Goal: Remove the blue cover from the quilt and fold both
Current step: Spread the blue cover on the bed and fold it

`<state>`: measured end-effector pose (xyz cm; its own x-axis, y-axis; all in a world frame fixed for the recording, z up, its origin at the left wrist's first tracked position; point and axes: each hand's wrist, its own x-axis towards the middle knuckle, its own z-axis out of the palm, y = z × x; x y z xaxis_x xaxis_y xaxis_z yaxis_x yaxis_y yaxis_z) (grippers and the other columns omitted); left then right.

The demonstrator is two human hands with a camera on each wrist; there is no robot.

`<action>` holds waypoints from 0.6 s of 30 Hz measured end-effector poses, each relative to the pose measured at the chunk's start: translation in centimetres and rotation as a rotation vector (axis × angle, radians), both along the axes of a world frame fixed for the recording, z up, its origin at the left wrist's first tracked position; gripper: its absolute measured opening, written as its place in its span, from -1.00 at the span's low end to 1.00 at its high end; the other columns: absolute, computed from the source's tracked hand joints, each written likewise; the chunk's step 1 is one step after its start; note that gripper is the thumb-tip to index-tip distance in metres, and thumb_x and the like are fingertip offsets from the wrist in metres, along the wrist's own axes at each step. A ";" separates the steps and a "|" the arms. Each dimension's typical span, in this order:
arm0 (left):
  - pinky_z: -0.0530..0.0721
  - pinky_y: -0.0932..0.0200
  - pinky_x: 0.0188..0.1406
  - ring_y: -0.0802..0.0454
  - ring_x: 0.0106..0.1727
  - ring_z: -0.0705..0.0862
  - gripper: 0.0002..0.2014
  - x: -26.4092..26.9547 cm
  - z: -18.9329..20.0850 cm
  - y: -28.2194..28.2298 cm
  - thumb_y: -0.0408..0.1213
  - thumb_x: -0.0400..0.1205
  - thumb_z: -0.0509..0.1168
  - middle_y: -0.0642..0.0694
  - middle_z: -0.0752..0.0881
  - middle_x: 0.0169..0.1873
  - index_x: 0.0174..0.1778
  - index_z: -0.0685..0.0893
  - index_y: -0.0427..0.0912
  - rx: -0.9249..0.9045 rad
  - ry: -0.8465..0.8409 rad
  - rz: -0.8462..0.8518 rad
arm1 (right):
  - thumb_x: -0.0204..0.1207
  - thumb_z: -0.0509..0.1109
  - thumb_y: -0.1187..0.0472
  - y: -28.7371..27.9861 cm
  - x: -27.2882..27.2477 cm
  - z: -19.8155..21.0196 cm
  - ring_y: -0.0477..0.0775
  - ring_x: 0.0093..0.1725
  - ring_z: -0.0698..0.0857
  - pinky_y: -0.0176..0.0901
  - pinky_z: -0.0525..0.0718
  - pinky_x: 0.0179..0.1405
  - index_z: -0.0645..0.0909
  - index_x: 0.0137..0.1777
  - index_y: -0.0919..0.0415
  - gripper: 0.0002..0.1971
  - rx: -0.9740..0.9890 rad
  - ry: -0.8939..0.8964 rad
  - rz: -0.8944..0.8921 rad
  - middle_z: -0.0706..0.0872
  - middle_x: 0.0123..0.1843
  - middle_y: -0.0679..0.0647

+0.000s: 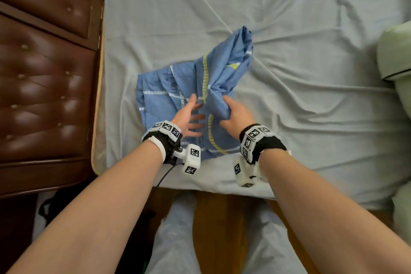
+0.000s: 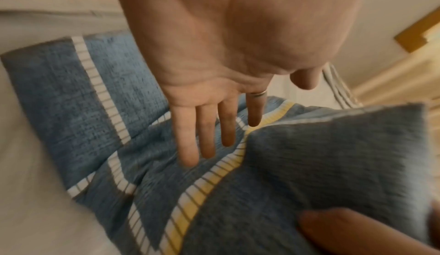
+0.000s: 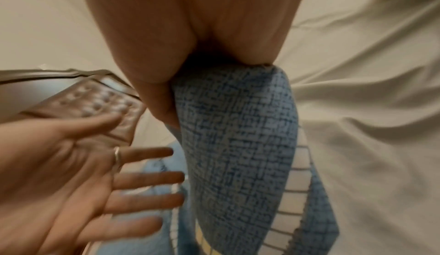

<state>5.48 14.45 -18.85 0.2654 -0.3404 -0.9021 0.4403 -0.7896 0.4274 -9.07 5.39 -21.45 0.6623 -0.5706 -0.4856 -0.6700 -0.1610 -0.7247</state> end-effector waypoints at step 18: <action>0.69 0.07 -0.22 -0.12 -0.19 0.77 -0.48 22.7 -5.2 15.0 0.30 0.35 0.48 -0.08 0.76 -0.25 -0.15 0.54 -0.09 -0.065 -0.559 -0.289 | 0.49 0.38 -0.02 23.3 20.6 -7.4 0.04 0.74 -0.10 0.39 -0.28 0.60 0.26 0.62 -0.34 -0.31 0.159 0.354 0.440 0.30 0.70 -0.02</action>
<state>28.15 29.49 -24.02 0.5800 -0.5181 -0.6286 -0.0903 -0.8078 0.5825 11.54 28.73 -28.86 0.6025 -0.1807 -0.7774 -0.7703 -0.3867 -0.5071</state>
